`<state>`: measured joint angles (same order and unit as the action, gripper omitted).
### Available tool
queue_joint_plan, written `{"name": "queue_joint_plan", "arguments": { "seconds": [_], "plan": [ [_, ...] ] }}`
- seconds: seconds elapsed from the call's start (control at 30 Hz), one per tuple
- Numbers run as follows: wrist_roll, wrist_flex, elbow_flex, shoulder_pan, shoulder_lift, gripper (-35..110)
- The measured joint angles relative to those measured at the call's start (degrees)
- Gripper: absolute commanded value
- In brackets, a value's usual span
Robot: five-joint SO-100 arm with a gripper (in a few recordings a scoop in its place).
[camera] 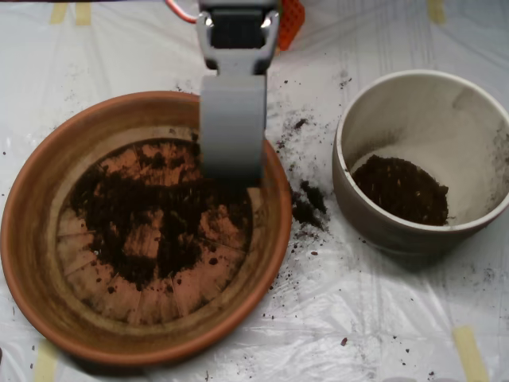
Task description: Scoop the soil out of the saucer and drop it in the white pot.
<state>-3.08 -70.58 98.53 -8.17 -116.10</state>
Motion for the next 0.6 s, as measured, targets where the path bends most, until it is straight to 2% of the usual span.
{"name": "queue_joint_plan", "arguments": {
  "seconds": [0.23, 0.43, 0.6],
  "plan": [
    [-4.83, 9.67, 17.58, -8.96, -0.53, 45],
    [-8.96, 14.77, 19.25, -13.36, 9.4, 47],
    [-10.2, 14.77, 16.44, -14.41, 20.65, 48]
  ]
}}
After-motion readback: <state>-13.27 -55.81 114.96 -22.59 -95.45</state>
